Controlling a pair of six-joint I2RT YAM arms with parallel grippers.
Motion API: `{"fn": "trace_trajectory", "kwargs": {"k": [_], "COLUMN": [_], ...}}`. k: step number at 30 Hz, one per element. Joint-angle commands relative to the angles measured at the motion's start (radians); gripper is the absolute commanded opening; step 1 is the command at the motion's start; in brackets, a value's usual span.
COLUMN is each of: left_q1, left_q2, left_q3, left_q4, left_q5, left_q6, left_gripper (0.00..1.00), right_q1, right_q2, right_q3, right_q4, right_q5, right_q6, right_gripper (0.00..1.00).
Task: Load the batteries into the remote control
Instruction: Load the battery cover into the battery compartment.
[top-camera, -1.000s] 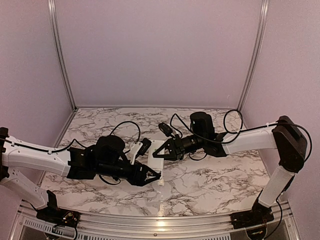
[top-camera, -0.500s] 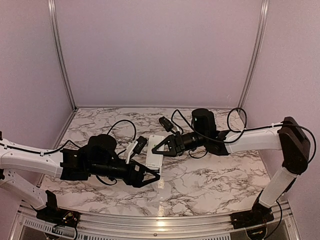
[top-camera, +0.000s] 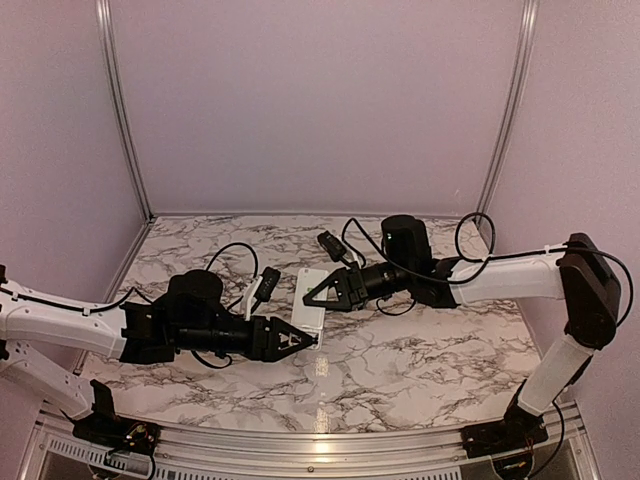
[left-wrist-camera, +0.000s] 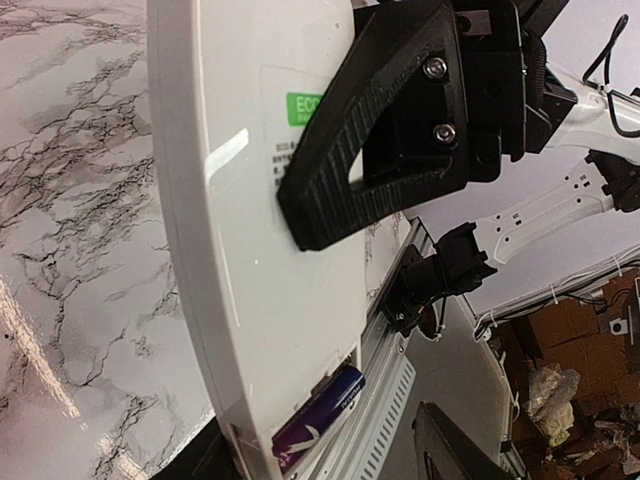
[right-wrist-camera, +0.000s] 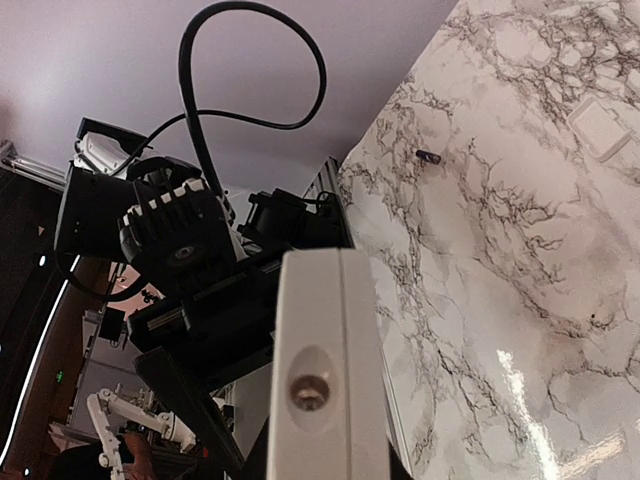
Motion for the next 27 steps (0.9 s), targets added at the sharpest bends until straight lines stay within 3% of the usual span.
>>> {"fn": "trace_trajectory", "kwargs": {"k": [1, 27], "left_q1": [0.0, 0.005], "left_q2": [0.022, 0.131], "left_q3": [0.048, 0.14], "left_q4": [0.047, -0.042], "left_q5": [-0.001, -0.017], "left_q6": [0.0, 0.025], "left_gripper": [0.58, 0.52], "right_q1": [0.013, 0.021], "right_q2": [-0.007, 0.007], "right_q3": [0.047, 0.074], "right_q4": [-0.053, -0.111], "right_q5": [0.049, 0.075], "right_q6": [-0.037, -0.063], "right_gripper": [0.0, 0.0]}}
